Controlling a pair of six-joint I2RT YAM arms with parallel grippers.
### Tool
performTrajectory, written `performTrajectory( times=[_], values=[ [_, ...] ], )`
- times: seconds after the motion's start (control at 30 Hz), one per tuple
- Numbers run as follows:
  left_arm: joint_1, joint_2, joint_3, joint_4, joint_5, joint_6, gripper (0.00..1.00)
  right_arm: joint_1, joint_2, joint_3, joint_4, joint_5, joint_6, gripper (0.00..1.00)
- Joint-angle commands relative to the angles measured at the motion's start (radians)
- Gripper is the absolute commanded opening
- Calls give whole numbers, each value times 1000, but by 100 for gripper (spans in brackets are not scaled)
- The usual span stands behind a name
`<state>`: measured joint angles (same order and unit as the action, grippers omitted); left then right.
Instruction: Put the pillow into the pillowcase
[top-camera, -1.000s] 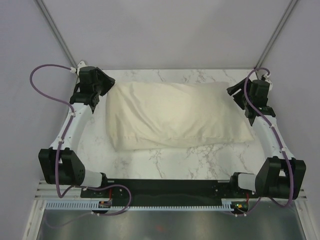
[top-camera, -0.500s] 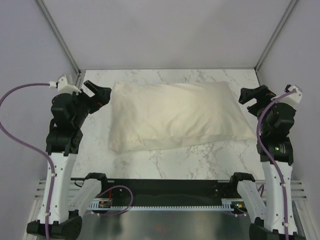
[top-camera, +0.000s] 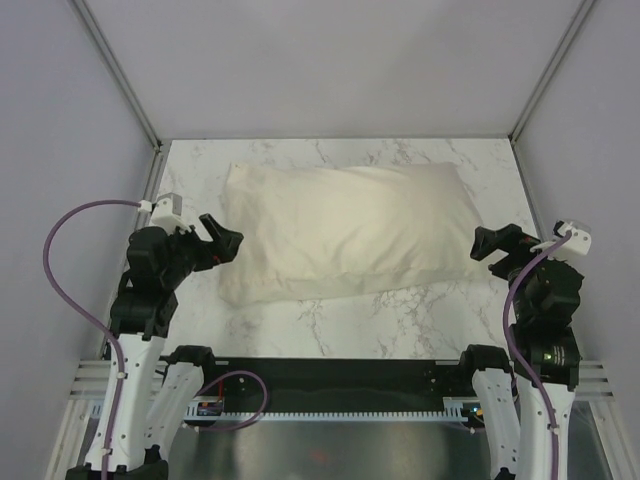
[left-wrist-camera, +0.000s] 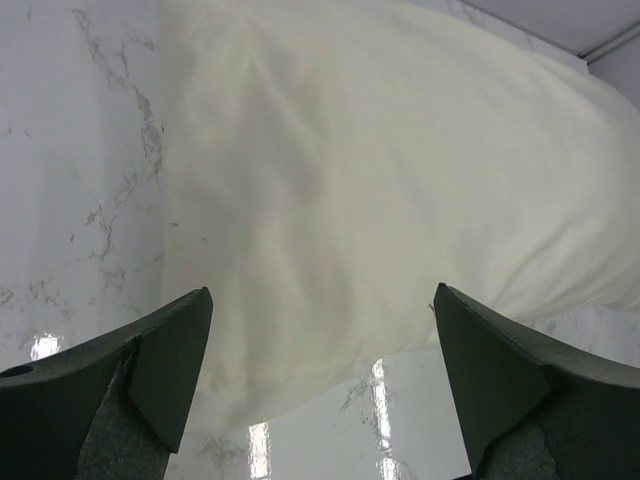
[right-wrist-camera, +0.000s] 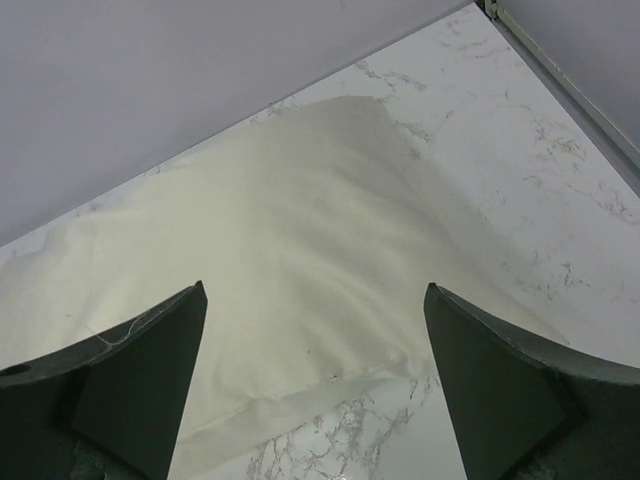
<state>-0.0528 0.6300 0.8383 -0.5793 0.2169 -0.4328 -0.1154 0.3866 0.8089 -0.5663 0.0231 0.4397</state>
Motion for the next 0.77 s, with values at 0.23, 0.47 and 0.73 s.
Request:
performTrajectory(
  times=[0.23, 0.47, 0.73],
  values=[
    [-1, -38, -57, 6, 84, 69, 100, -1, 23, -39, 14, -51, -15, 98],
    [-27, -20, -67, 10, 75, 62, 100, -1, 23, -42, 16, -68, -15, 98],
    [-32, -13, -68, 12, 82, 60, 100, 0, 44, -33, 16, -92, -30, 98]
  ],
)
